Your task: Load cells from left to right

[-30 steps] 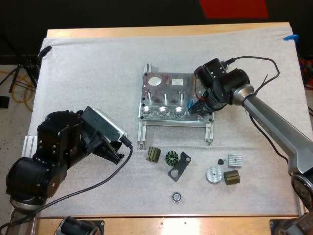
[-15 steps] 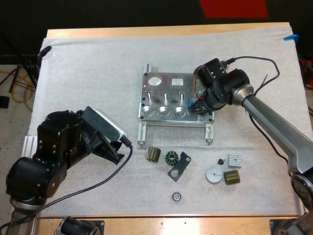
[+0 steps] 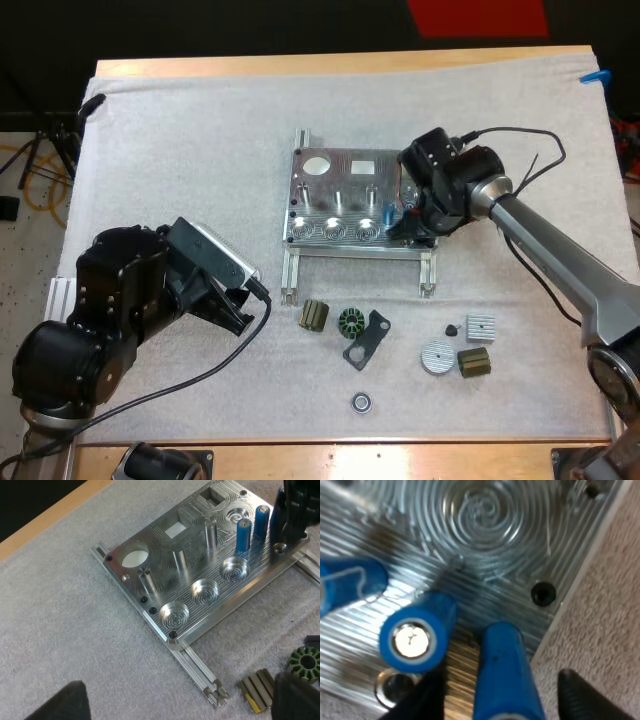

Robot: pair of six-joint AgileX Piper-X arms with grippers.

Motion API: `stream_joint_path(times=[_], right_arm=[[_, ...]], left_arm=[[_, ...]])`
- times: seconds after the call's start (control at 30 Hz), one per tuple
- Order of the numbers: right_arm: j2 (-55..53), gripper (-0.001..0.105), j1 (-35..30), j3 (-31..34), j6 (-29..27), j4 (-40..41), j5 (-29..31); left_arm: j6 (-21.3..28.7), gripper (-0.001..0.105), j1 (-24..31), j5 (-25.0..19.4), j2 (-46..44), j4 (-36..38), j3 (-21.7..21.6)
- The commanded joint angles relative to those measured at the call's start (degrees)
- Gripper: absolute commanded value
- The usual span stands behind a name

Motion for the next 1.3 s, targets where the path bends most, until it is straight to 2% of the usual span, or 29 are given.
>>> stream_joint_path(times=[0.0,0.53,0.63,0.67,1.27], right_arm=[[-0.6,0.052,-0.2,-0.2,-0.2,0.4,-0.4],[-8.9,0.052,-0.2,-0.3,-1.7,-0.3,-0.2],[-9.9,0.052,-0.2,-0.3,-1.7,-2.1,4.9],[-9.8,0.052,-0.3,-0.3,-1.7,-2.4,6.5],[-6.2,0.052,-0.4,-0.3,-1.7,-4.5,7.4]], left_arm=[[-0.7,0.072,0.0,0.3,-0.3,-0.8,0.0],[-0.7,0.072,0.0,0.3,-0.3,-0.8,0.0],[-0.7,0.072,0.0,0.4,-0.3,-0.8,0.0],[-0.7,0.072,0.0,0.6,-0.3,-0.8,0.0],[-0.7,0.072,0.0,1.8,-0.3,-1.1,0.0]])
